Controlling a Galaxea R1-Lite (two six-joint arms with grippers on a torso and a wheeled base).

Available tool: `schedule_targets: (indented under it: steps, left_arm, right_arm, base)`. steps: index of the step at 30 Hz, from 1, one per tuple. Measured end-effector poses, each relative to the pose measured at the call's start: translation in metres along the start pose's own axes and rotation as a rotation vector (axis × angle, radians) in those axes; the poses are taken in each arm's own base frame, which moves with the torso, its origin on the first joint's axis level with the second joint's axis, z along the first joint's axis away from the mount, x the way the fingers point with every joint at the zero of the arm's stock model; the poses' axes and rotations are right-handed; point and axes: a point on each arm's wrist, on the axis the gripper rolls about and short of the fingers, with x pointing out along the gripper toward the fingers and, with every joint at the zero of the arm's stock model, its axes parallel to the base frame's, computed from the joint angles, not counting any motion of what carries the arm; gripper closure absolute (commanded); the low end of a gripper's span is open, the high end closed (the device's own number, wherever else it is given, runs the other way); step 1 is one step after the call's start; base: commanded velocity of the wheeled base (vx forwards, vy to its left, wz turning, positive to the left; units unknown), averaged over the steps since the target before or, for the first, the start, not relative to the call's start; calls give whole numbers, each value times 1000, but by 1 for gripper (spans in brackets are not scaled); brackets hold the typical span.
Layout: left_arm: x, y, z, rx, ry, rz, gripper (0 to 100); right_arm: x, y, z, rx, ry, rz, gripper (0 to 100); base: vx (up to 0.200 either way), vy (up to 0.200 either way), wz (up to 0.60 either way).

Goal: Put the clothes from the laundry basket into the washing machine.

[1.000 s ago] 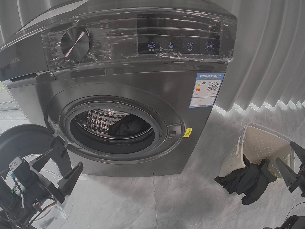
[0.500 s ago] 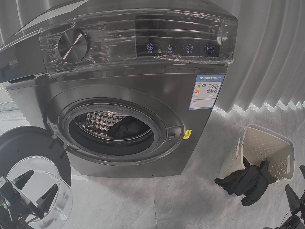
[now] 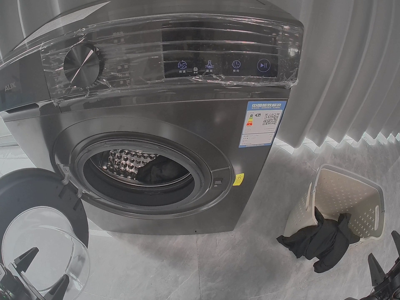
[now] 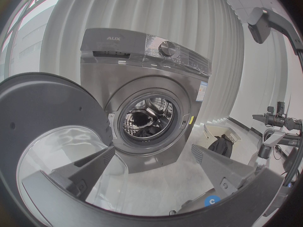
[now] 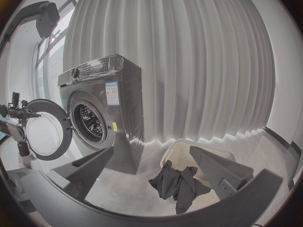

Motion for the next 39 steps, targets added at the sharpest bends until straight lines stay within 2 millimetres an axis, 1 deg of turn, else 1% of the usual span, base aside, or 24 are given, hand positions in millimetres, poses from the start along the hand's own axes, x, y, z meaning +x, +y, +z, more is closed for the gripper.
schedule_targets:
  steps: [4, 8, 11, 14, 17, 23, 38, 39]
  left_arm:
    - [-5, 0, -4, 11, -36, 60, 0]
    - [-8, 2, -6, 0, -52, 205, 0]
    - [-9, 2, -7, -2, -57, 258, 0]
    - [-10, 0, -8, -6, -66, 255, 0]
    - [-11, -2, -9, -31, -89, 204, 0]
    - [-14, -4, -10, -27, -121, 217, 0]
    - [-15, -4, -10, -6, -136, 240, 0]
    - [-15, -4, -10, -6, -136, 240, 0]
  right_arm:
    - [-2, 0, 0, -5, -17, -27, 0]
    - [-2, 0, -1, -7, -25, -53, 0]
    - [-3, 0, -1, -9, -28, -61, 0]
    - [-3, 0, -1, -8, -30, -67, 0]
    - [-3, 0, -1, 18, -31, -69, 0]
    - [-3, 0, -1, 72, -33, -69, 0]
    - [-3, 0, -1, 92, -34, -69, 0]
    - [-3, 0, -1, 93, -34, -69, 0]
  base:
    - [-200, -200, 0]
    - [0, 0, 0]
    - [0, 0, 0]
    - [0, 0, 0]
    - [0, 0, 0]
    - [0, 0, -600]
    - [0, 0, 0]
    - [0, 0, -600]
